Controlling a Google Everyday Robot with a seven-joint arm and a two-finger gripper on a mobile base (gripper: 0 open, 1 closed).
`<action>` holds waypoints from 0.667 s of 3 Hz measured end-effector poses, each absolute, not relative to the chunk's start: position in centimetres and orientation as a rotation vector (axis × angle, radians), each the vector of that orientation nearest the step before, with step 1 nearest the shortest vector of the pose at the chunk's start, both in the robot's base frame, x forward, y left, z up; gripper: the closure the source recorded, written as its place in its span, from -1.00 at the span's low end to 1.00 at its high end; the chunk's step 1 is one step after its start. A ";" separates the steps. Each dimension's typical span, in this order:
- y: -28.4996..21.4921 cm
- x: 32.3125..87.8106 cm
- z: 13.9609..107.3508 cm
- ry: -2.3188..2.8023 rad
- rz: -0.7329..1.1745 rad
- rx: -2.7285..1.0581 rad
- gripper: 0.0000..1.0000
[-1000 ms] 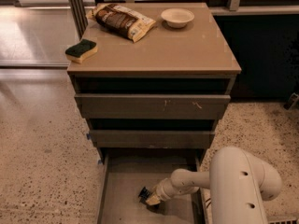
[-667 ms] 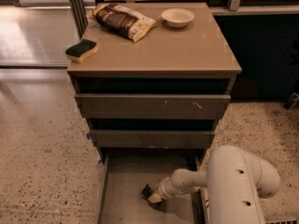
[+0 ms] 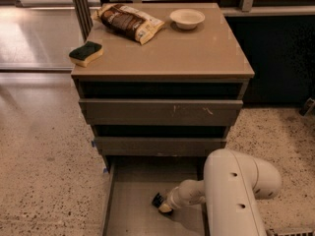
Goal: Place rxbar blueberry into bottom drawer
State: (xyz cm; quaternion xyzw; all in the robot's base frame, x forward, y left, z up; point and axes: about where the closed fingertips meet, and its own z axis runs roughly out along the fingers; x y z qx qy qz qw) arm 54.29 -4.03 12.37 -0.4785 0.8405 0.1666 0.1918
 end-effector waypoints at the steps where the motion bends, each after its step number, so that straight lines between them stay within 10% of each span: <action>1: -4.0 54.3 12.4 2.360 0.468 -1.344 1.00; 2: -4.0 54.3 12.4 2.360 0.468 -1.344 0.64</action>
Offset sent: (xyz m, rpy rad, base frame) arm 0.0000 0.0000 0.0000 0.0000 0.0000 0.0000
